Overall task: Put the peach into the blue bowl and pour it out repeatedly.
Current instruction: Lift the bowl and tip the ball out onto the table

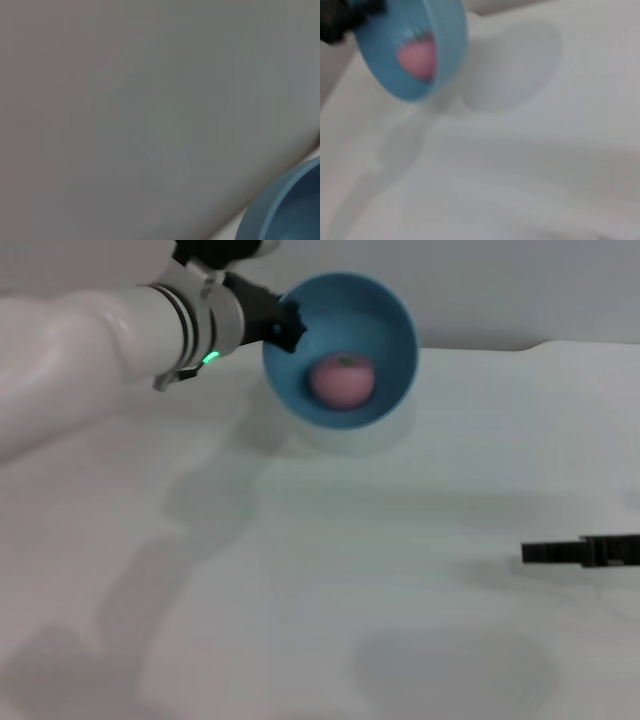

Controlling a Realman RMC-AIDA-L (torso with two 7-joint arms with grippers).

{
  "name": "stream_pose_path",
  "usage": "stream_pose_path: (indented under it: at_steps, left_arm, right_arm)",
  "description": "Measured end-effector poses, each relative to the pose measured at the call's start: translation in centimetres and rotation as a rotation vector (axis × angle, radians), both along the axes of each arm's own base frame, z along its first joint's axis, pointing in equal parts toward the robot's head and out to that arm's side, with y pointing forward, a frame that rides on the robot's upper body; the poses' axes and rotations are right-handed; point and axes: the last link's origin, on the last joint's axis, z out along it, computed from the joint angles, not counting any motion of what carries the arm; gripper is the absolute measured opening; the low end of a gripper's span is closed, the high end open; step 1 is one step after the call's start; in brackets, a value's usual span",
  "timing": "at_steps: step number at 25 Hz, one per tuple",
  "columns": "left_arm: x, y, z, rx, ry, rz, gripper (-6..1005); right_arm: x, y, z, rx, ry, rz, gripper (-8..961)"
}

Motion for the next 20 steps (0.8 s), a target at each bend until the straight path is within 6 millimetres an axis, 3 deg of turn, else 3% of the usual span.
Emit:
stream_pose_path:
  at_steps: [4,10,20]
  left_arm:
    - [0.7,-1.0,-1.7,0.049,-0.003,-0.14,-2]
    - [0.0,-2.1,-4.0,0.107,0.022,-0.303,0]
    - [-0.3,-5.3,-5.3,0.261,0.094,-0.603,0]
  right_arm:
    - [1.1,-0.6,0.7,-0.05,-0.062,-0.098,488]
    - [0.8,-0.6,1.8,-0.048,-0.057,-0.105,487]
    - [1.1,-0.9,2.7,-0.044,-0.044,-0.124,487]
